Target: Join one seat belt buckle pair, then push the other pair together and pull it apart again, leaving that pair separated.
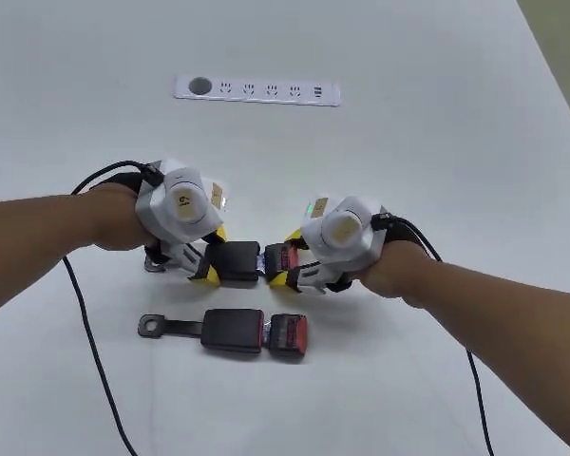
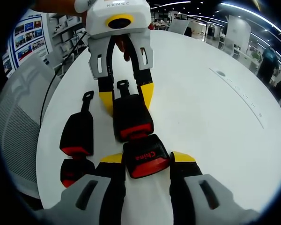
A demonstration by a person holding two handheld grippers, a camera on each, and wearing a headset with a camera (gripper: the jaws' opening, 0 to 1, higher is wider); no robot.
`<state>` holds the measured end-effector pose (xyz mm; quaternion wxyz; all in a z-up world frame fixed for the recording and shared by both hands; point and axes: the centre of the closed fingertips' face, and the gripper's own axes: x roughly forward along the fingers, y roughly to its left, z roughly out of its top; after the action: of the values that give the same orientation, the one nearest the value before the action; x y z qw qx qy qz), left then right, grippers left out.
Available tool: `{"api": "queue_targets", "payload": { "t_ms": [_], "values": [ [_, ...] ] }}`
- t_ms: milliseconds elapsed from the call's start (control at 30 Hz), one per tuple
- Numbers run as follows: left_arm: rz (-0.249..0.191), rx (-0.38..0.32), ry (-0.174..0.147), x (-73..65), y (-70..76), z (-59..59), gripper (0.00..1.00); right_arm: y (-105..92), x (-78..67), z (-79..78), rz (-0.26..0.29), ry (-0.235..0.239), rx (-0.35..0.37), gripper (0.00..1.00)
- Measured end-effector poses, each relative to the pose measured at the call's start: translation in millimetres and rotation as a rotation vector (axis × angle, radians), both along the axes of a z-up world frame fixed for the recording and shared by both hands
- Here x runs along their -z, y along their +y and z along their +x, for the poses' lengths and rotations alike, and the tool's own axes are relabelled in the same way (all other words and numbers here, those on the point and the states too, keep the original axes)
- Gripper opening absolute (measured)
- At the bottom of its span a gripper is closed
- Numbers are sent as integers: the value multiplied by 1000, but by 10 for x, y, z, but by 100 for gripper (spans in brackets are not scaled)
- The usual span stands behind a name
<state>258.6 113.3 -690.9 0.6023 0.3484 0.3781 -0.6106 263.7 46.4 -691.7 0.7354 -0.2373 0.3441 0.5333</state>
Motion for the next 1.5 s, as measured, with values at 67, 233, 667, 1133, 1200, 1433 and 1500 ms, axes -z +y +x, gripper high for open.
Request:
{"api": "queue_targets", "payload": {
  "t_ms": [67,233,667,1133,1200,1433,1500],
  "values": [
    [-4,-7,1,3,-1,1,31,2,-1,0,0,0,-1,34],
    [-7,-21,1,4,-4,1,31,3,-8,-3,1,-2,-1,34],
    [-2,-41,-5,4,-10,1,31,9,-7,10,-5,-3,-8,34],
    [-7,-64,-9,31,11,31,32,-14,-19,12,-17,-11,-31,34],
    [-9,-69,-9,36,17,37,32,-46,-19,19,-19,-10,-30,34],
    [-17,-78,-10,43,27,60,32,-160,-40,7,-29,-8,-42,34],
    [-17,-77,-9,36,24,53,32,-169,-36,7,-27,-8,-44,34]
  ]
}}
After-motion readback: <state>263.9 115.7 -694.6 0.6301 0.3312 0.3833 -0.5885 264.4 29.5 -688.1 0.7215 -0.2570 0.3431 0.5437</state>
